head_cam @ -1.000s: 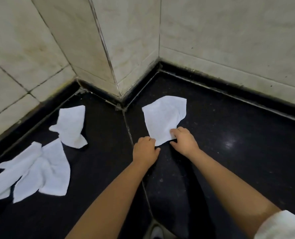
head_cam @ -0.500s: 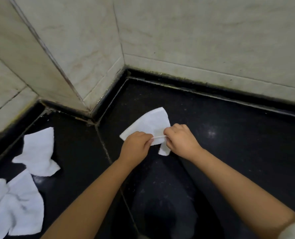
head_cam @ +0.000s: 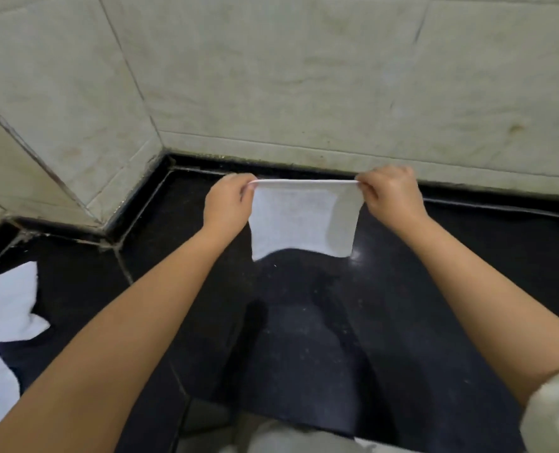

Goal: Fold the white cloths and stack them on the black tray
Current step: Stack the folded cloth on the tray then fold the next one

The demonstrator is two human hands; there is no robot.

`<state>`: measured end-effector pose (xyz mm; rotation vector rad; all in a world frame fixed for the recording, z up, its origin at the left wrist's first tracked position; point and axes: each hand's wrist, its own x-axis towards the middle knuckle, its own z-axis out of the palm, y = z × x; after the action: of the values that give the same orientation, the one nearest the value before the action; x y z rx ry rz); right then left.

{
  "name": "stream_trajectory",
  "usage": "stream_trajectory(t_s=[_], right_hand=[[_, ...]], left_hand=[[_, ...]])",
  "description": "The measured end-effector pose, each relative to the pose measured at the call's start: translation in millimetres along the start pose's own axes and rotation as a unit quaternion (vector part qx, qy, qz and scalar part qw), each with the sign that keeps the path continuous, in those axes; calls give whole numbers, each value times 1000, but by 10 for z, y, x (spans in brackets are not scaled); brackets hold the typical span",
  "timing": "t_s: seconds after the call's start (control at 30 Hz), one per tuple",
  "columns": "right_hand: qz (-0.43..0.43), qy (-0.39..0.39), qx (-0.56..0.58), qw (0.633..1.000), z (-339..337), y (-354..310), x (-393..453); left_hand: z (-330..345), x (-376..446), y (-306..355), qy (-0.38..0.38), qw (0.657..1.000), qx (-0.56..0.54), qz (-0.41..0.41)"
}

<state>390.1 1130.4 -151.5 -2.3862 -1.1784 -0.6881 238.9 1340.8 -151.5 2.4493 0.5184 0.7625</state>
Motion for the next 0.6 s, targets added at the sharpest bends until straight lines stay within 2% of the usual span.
stream_trajectory(t_s=[0.07, 0.13, 0.2, 0.27, 0.37, 0.47, 0.53, 0.57, 0.6], right_hand=[[-5, 32, -17, 999, -128, 76, -251], [-33, 12, 3, 999, -178, 118, -622], [-47, -81, 46, 995, -197, 118, -1090], [-40, -203, 94, 974, -193, 70, -1596], [54, -378, 161, 910, -158, -61, -2153], [125, -528, 176, 821, -96, -86, -2351], [130, -576, 184, 786, -72, -64, -2330], [139, -578, 186, 783, -65, -42, -2300], [153, -566, 188, 788, -49, -14, -2259]], left_hand=[[111, -160, 45, -7, 1000, 6, 23], [246, -410, -1, -46, 997, 20, 58], [350, -714, -136, -137, 987, 31, 79], [430, -1017, -273, -247, 965, 29, 79], [538, -1371, -375, -415, 907, 42, 64], [632, -1557, -376, -579, 814, 46, 2], [684, -1577, -383, -650, 756, 51, -63], [716, -1571, -388, -659, 746, 55, -78], [749, -1557, -390, -651, 752, 53, -87]])
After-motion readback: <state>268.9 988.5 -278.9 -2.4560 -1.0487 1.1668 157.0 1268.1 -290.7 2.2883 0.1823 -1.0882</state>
